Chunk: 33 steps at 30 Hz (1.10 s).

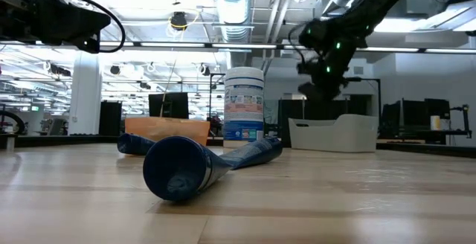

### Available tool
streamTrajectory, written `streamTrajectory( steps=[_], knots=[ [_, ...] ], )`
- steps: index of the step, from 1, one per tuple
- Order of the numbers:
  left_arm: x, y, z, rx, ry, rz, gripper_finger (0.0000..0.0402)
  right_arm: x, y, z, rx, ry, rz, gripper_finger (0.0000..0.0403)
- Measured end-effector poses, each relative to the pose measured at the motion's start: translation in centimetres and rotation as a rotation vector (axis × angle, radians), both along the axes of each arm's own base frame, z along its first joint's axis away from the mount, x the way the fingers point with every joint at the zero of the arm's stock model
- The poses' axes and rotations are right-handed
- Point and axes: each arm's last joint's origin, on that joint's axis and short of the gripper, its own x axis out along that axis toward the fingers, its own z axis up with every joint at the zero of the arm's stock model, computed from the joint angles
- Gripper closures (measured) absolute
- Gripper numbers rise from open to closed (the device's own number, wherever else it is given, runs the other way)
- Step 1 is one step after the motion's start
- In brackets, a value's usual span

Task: Pick & Place Travel size toiletries
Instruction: Put the shaving cream into the gray bin

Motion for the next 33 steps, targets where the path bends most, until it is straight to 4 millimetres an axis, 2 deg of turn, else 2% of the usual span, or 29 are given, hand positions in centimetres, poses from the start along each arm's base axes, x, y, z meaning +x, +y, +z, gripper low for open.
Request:
streamTrajectory(
  steps=[5, 10, 15, 22, 27, 33],
  knots=[
    [0.0, 0.0, 0.0, -0.001, -0.005, 0.0, 0.0401, 1.7, 4.0, 2.9, 0.085, -0.153, 0.359, 0.0139],
    [0.0, 0.0, 0.1, -0.002, -0.005, 0.0, 0.0401, 3.8, 9.7, 3.9, 0.123, -0.18, 0.771, 0.0138],
    [0.0, 0.0, 0.1, -0.002, -0.006, 0.0, 0.0401, 6.1, 15.2, 1.9, 0.115, -0.076, 1.052, 0.0138],
    [0.0, 0.0, 0.1, -0.003, -0.009, 0.0, 0.0401, 8.7, 20.6, -2.0, 0.095, -0.013, 1.272, 0.0138],
    [0.0, 0.0, 0.1, -0.002, -0.007, 0.0, 0.0401, 9.9, 22.6, -4.4, 0.084, -0.001, 1.346, 0.0138],
    [0.2, 0.0, -0.1, 0.003, 0.011, 0.0, 0.0401, 11.0, 23.1, -6.1, 0.108, 0.038, 1.36, 0.0138]
  ],
)
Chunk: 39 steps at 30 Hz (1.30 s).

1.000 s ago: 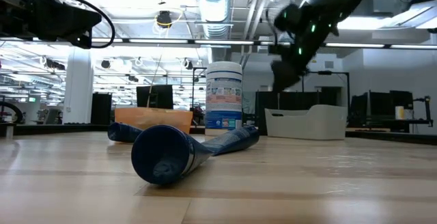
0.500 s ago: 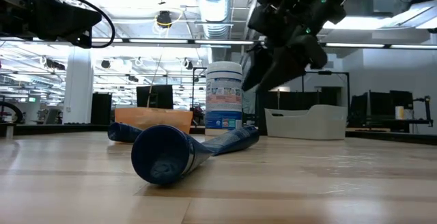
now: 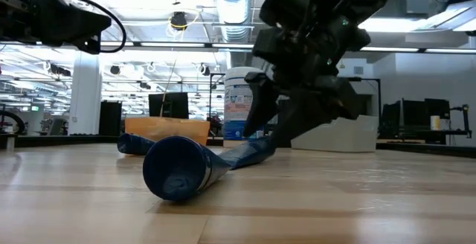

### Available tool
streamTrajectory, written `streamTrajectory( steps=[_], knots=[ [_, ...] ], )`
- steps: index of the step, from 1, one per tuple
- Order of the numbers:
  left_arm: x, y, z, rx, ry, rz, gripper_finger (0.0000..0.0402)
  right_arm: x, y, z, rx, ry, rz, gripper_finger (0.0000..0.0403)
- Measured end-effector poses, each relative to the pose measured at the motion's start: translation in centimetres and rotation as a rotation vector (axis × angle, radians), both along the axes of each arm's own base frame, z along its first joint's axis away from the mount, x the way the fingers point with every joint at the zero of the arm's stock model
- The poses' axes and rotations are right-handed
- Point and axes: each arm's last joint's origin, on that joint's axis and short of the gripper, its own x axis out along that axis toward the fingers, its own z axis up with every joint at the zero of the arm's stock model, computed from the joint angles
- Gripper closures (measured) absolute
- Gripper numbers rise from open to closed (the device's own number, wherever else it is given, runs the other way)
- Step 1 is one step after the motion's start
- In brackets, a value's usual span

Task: Pick & Place Travel size toiletries
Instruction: Put the shaving cream into the gray bin

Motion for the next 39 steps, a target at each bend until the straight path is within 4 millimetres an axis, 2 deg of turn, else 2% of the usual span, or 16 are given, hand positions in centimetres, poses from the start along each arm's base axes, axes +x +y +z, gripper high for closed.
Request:
streamTrajectory(
  steps=[7, 12, 25, 27, 33, 36, 39],
  knots=[
    [0.1, 0.0, -0.1, 0.004, 0.01, 0.0, 0.0401, 0.8, -0.4, -1.6, 0.036, 0.05, 0.005, 0.0138],
    [0.1, 0.0, -0.1, 0.003, 0.008, 0.0, 0.0401, 1.0, -0.5, -1.7, 0.041, 0.049, 0.004, 0.0149],
    [0.1, 0.0, 0.0, 0.001, 0.002, 0.0, 0.0401, 0.9, -0.4, -1.7, 0.037, 0.052, 0.005, 0.0277],
    [0.1, 0.0, 0.0, 0.001, 0.003, 0.0, 0.0401, 0.9, -0.4, -1.6, 0.038, 0.051, 0.002, 0.0287],
    [0.1, 0.0, 0.0, -0.001, -0.003, 0.0, 0.0401, 0.6, -1.3, 0.0, 0.082, 0.033, -0.08, 0.0272],
    [0.1, 0.0, 0.1, -0.002, -0.006, 0.0, 0.0401, 0.2, -2.3, 1.8, 0.107, 0.014, -0.137, 0.0262],
    [0.1, 0.0, 0.1, -0.002, -0.006, 0.0, 0.0401, -0.8, -3.9, 3.8, 0.115, 0.013, -0.189, 0.0274]
  ],
)
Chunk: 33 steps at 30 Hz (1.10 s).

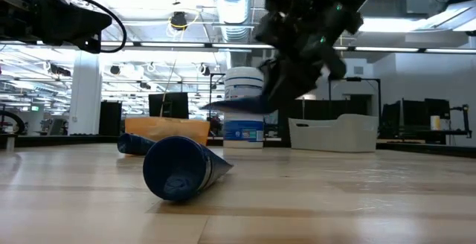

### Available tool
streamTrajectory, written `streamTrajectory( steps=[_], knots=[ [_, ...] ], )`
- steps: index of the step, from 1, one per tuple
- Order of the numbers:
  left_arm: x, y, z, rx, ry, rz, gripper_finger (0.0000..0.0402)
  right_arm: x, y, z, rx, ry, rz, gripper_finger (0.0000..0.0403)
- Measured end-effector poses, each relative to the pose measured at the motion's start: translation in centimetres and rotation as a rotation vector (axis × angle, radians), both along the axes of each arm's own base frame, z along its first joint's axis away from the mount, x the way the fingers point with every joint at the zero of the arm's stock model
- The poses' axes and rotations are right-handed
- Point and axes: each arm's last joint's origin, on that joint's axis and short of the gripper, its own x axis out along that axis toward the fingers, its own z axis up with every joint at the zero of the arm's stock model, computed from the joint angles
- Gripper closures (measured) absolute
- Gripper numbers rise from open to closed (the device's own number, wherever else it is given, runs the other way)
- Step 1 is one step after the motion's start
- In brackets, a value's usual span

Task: Pick & Place Travel size toiletries
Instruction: Put the shaving cream into the gray bin

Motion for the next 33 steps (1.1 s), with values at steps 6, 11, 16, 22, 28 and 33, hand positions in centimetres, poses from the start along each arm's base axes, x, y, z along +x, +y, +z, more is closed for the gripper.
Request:
streamTrajectory(
  steps=[6, 11, 16, 22, 28, 33],
  knots=[
    [0.0, 0.0, 0.0, 0.0, -0.002, 0.0, 0.0401, -3.4, -5.0, 3.6, 0.032, 0.028, -0.201, 0.0286],
    [0.0, 0.0, 0.1, -0.002, -0.006, 0.0, 0.0401, -7.6, -8.9, 5.7, -0.015, 0.032, -0.43, 0.0257],
    [0.0, 0.0, 0.1, -0.002, -0.007, 0.001, 0.0401, -11.6, -12.0, 7.2, -0.072, 0.003, -0.657, 0.0271],
    [0.0, 0.0, 0.1, -0.003, -0.009, 0.0, 0.0401, -14.6, -15.0, 7.0, -0.052, -0.01, -0.861, 0.0291],
    [0.0, 0.0, 0.1, -0.004, -0.014, 0.0, 0.0401, -15.8, -17.8, 5.4, -0.047, 0.017, -0.975, 0.0265],
    [0.0, 0.0, 0.2, -0.005, -0.016, 0.0, 0.0401, -15.3, -19.4, 3.8, -0.047, 0.037, -0.998, 0.0277]
  ],
)
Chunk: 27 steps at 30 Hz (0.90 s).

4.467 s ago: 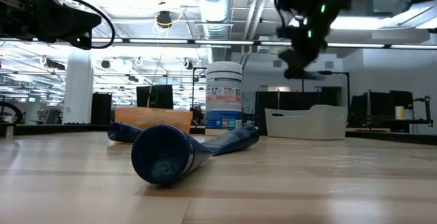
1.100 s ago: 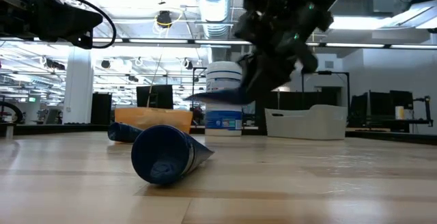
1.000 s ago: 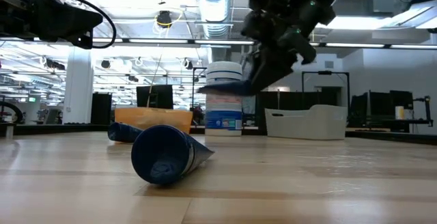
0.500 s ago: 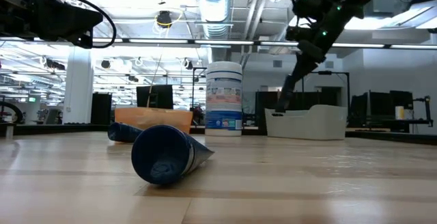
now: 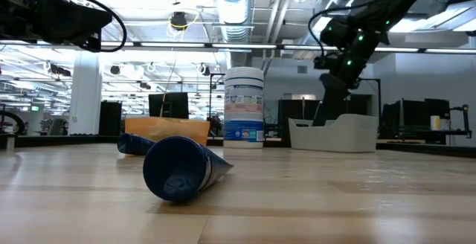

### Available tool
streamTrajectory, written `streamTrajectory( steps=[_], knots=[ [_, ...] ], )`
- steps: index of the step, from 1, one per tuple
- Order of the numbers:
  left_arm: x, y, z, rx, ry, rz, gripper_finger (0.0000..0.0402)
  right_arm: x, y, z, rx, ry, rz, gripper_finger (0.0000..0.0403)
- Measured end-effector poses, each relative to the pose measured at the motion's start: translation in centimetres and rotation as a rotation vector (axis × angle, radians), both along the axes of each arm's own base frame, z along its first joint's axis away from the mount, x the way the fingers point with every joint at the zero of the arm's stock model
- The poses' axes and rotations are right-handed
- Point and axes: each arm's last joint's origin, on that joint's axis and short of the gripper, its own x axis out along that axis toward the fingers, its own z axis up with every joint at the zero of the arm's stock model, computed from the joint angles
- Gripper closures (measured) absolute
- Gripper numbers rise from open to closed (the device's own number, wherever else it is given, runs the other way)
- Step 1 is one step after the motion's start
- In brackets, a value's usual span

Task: Pick & Place Travel size toiletries
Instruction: Put the shaving cream into the gray bin

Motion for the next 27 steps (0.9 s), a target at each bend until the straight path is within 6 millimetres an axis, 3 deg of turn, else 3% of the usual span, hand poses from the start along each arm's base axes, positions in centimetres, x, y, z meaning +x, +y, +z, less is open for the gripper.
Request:
streamTrajectory(
  steps=[5, 11, 17, 21, 27],
  knots=[
    [0.0, 0.0, 0.0, -0.001, -0.004, 0.0, 0.0401, 0.7, -0.2, -2.0, 0.052, 0.051, 0.014, 0.0275],
    [0.0, 0.0, 0.1, -0.002, -0.005, 0.0, 0.0401, 0.9, -0.2, -2.2, 0.054, 0.06, 0.021, 0.0235],
    [0.0, 0.0, 0.1, -0.002, -0.007, 0.0, 0.0401, 0.6, 0.9, -0.3, 0.017, 0.04, 0.06, 0.018],
    [0.0, 0.0, 0.1, -0.003, -0.009, 0.0, 0.0401, 0.7, 2.4, 2.1, 0.001, -0.031, 0.077, 0.014],
    [0.0, 0.0, 0.1, -0.003, -0.01, 0.0, 0.0401, 3.3, 7.3, 4.5, 0.045, -0.238, 0.382, 0.0127]
  ],
)
